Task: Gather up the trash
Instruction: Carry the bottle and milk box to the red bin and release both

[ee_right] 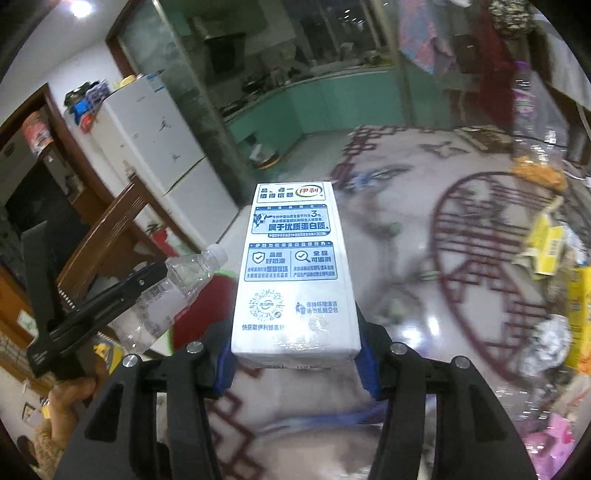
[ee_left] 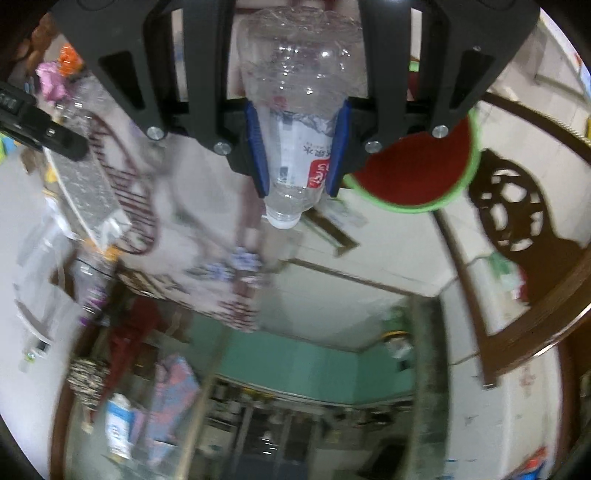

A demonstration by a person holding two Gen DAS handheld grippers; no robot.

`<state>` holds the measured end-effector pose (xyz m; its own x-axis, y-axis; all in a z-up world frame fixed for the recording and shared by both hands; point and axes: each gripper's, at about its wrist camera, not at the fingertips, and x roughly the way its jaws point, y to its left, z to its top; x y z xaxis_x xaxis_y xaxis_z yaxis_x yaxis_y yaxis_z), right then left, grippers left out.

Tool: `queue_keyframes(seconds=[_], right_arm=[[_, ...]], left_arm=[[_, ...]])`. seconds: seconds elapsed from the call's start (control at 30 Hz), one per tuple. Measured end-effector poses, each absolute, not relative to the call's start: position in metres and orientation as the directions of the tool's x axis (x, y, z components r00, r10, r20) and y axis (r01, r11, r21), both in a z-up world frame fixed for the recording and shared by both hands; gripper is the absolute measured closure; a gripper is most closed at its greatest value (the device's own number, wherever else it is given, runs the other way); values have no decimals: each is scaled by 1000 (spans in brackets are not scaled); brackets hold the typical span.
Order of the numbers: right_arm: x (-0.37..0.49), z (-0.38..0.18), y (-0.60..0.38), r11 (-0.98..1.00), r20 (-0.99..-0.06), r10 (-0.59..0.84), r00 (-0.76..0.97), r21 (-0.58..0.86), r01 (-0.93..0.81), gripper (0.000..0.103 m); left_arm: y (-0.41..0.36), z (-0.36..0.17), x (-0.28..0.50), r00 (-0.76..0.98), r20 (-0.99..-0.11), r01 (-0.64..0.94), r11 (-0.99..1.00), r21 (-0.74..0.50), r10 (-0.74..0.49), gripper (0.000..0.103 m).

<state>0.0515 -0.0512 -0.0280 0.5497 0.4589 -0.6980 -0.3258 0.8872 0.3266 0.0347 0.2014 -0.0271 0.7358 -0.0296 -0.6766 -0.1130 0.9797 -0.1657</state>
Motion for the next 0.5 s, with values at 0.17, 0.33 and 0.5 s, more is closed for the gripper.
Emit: queue_keyframes(seconds=[0.17, 0.33, 0.5], right_arm=[[65, -44, 1, 853, -719, 511, 470, 357, -381, 52], [83, -74, 45, 828, -752, 540, 378, 393, -401, 52], [101, -106, 84, 828, -792, 523, 315, 384, -409, 51]], left_arm=[[251, -40, 30, 705, -707, -221, 965, -142, 57, 73], [283, -55, 28, 677, -734, -294, 934, -202, 54, 83], [284, -61, 33, 664, -746, -301, 933, -199, 55, 85]])
